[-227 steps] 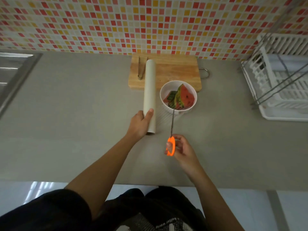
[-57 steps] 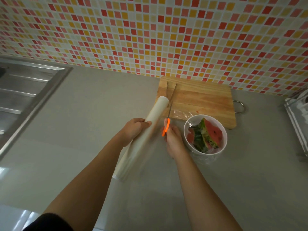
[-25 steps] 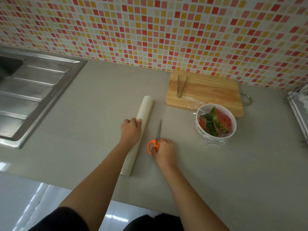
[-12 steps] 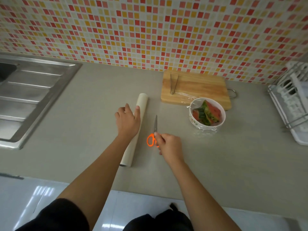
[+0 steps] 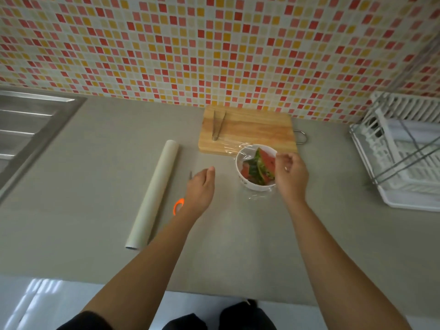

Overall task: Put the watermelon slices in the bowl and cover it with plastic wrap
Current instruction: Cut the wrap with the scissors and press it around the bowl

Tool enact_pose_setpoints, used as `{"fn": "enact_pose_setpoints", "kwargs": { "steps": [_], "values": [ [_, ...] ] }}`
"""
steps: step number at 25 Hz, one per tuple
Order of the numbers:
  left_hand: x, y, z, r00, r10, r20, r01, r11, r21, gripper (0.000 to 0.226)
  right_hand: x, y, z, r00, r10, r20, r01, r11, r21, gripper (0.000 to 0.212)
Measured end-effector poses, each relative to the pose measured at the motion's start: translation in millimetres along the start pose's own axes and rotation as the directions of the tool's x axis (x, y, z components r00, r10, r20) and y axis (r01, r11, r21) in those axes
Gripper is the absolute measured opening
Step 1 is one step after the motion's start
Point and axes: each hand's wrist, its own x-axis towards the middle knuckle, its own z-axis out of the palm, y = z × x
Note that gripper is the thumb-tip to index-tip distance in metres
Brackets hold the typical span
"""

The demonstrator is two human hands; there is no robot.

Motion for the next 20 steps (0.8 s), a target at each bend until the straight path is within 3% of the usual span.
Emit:
{"fn": "enact_pose_setpoints", "kwargs": {
  "steps": [3,6,8,10,13,18,20],
  "values": [
    [5,0,41,0.979,-0.184,0.087,0.194,0.972,-0.131,0.033,46,36,-11,0.983,0.152,0.106,-0.143,0.986,-0.09,0.036],
    [14,6,70,0.956,-0.274,0.101,0.291,0.925,-0.243,0.031,75,63,-3,0.935,0.158,0.318,-0.133,0.986,-0.098,0.049],
    [22,9,81,0.94,-0.321,0.119,0.343,0.886,-0.312,0.039,86,69,6,0.865,0.19,0.464,-0.174,0.982,-0.079,0.054],
    [28,11,85,0.925,-0.353,0.143,0.381,0.855,-0.352,0.047,86,68,8,0.775,0.267,0.573,-0.308,0.951,-0.026,0.067],
    [37,6,81,0.914,-0.388,0.122,0.406,0.854,-0.325,0.05,68,80,3,0.706,0.313,0.635,-0.424,0.905,0.026,0.09],
    [66,9,61,0.902,-0.383,0.199,0.423,0.878,-0.225,0.052,28,98,-8,0.525,0.454,0.72,-0.635,0.772,-0.024,0.076],
    [73,12,56,0.897,-0.338,0.285,0.386,0.913,-0.134,0.052,21,99,-9,0.526,0.496,0.691,-0.621,0.779,-0.086,0.083]
  ]
}}
